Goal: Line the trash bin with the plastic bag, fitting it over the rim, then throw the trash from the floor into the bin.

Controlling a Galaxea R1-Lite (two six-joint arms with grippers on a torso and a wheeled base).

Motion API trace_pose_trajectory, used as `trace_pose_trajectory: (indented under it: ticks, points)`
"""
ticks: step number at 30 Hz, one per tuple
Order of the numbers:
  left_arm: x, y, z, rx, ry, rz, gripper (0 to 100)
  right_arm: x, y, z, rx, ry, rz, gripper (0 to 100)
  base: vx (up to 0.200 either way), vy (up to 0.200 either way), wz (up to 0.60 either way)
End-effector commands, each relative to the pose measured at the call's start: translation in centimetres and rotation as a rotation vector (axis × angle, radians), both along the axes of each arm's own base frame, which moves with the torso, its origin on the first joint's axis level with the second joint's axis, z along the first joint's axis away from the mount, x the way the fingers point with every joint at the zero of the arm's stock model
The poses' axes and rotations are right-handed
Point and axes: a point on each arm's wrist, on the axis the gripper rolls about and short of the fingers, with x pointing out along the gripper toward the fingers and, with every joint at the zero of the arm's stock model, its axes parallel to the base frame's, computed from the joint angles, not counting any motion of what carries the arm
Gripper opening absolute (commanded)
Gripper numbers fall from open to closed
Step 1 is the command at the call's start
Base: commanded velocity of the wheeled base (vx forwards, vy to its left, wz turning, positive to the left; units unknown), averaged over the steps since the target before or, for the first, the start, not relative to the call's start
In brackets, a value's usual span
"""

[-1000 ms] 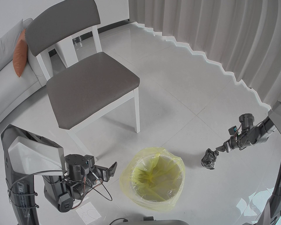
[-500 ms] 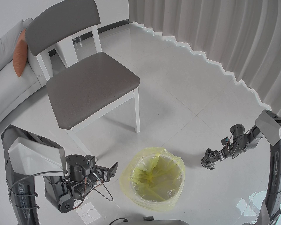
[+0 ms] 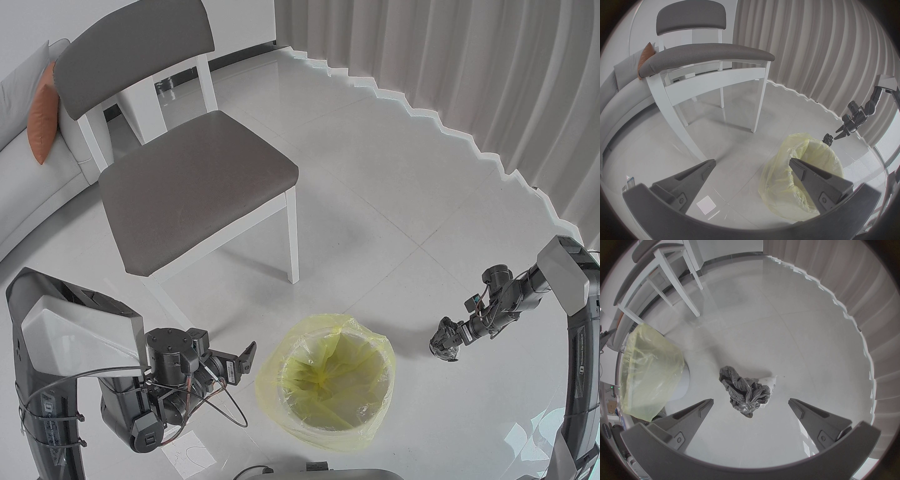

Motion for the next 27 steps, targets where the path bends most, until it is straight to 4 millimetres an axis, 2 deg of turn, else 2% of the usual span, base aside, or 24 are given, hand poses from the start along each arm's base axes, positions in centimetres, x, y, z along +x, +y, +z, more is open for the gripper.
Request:
trace_pose_trajectory:
  ticks: [1, 14, 19, 23, 24, 27]
  points:
    - [0.1, -0.1, 0.2, -0.008, -0.015, -0.001, 100, 0.2, 0.0, -0.3, 0.0, 0.011, 0.002, 0, 0.0, 0.0, 0.0]
    - [0.3, 0.1, 0.1, -0.007, -0.014, 0.006, 100, -0.2, -0.7, 0.3, -0.008, 0.062, 0.005, 0, 0.0, 0.0, 0.0]
    - [0.2, -0.1, 0.1, -0.011, -0.017, 0.001, 100, -0.3, -2.5, 1.2, -0.015, 0.037, -0.026, 0, 0.0, 0.0, 0.0]
    - [-0.1, -0.3, 0.4, -0.011, -0.023, 0.0, 100, -1.2, -3.3, 1.9, -0.021, 0.034, -0.023, 0, 0.0, 0.0, 0.0]
    - [-0.2, -0.4, 0.4, -0.012, -0.024, 0.001, 100, -1.2, -3.3, 1.9, -0.021, 0.032, -0.023, 100, 0.0, 0.0, 0.0]
    - [-0.3, -0.4, 0.7, -0.014, -0.029, 0.005, 100, -1.2, -3.4, 1.8, -0.021, 0.034, -0.024, 100, 0.0, 0.0, 0.0]
